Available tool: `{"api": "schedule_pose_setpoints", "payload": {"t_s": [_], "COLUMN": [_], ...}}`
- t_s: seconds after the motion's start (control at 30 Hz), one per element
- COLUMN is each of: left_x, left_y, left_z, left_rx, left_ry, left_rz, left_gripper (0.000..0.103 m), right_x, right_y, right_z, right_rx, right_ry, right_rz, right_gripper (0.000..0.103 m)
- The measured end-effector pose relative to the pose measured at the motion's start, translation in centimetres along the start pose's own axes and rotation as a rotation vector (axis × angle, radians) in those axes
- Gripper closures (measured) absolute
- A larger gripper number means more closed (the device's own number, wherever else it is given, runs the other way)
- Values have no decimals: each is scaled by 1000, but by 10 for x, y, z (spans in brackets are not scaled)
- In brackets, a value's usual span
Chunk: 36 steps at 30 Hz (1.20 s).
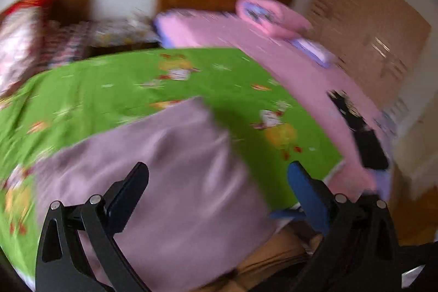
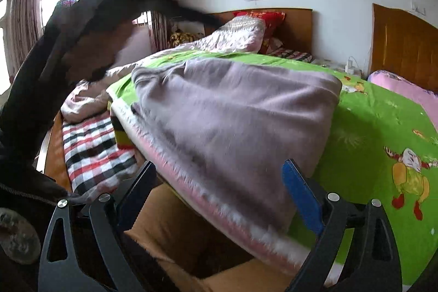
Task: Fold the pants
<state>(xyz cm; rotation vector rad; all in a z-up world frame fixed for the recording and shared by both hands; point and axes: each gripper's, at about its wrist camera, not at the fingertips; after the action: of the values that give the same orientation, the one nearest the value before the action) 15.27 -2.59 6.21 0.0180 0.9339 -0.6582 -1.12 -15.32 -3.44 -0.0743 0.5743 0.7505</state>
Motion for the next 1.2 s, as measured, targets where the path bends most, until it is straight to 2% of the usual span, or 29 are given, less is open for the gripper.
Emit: {"api": "schedule_pose_setpoints", "payload": {"t_s": [0.13, 0.2, 0.23, 0.27, 0.3, 0.33, 0.37, 0.4, 0.43, 0.47, 0.57, 0.63, 0.7, 0.73, 0.8, 0.87, 0.93, 1.03, 1.1, 1.17, 1.2], "left_x": [94, 130, 138, 148, 158, 164, 174, 177, 172, 159, 101, 62, 14, 5, -18, -18, -13, -6, 5, 6, 5], "left_y": [-4, 2, 1, 1, 9, 18, 37, 48, 53, 48, 22, 10, 3, 2, 11, 21, 37, 62, 68, 69, 70], "left_z": [36, 38, 37, 40, 46, 49, 54, 55, 55, 56, 56, 50, 22, 12, -30, -66, -95, -116, -122, -124, -125], "left_rx": [-3, -5, 5, 41, 72, 63, 4, -62, -104, -98, -33, -21, -14, -17, -51, -80, -115, -154, -122, -117, -121], "left_ry": [245, 344, 350, 323, 265, 243, 241, 247, 226, 171, -45, -156, -255, -268, -283, -248, -200, -150, -131, -144, -150], "left_rz": [-52, -103, -86, -25, 123, 244, 323, 258, 223, 222, 307, 365, 422, 446, 500, 560, 589, 604, 635, 632, 627], "left_gripper": [3, 3, 3, 6, 17, 23, 21, 21, 21, 21, 17, 1, 2, 2, 2, 2, 2, 2, 1, 1, 1], "right_x": [18, 18, 19, 20, 20, 20, 19, 19, 18, 16, 8, -2, -20, -26, -30, -18, 5, 59, 87, 115, 118], "right_y": [-5, -4, -2, -1, -2, -3, -4, -5, -6, -6, -7, -12, -28, -38, -64, -85, -97, -100, -108, -136, -146], "right_z": [-8, -8, -8, -8, -8, -9, -9, -10, -11, -12, -11, -5, 5, 10, 25, 42, 60, 88, 100, 111, 117], "right_rx": [19, -6, -17, -20, -14, -7, 3, 8, 10, 11, 7, 27, 65, 93, 160, 187, 187, 149, 139, 196, 229], "right_ry": [13, 24, 31, 36, 34, 31, 30, 30, 30, 29, 24, 9, -52, -73, -83, -56, -1, 163, 228, 264, 253], "right_rz": [6, -15, -28, -36, -30, -21, -17, -16, -12, -5, -2, 16, 57, 82, 142, 216, 282, 383, 379, 361, 302], "right_gripper": [11, 11, 11, 11, 11, 11, 11, 11, 11, 11, 11, 11, 11, 11, 11, 11, 11, 11, 11, 14, 14]}}
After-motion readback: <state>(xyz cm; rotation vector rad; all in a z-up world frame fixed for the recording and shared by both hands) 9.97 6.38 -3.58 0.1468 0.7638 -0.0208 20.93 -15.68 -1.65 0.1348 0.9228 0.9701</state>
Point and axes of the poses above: each gripper's, at about its wrist camera, not at the fingertips, and x roughly the way its jaws point, y to its left, z to its top, and after that the axes turned 1 degree about z, right-handed
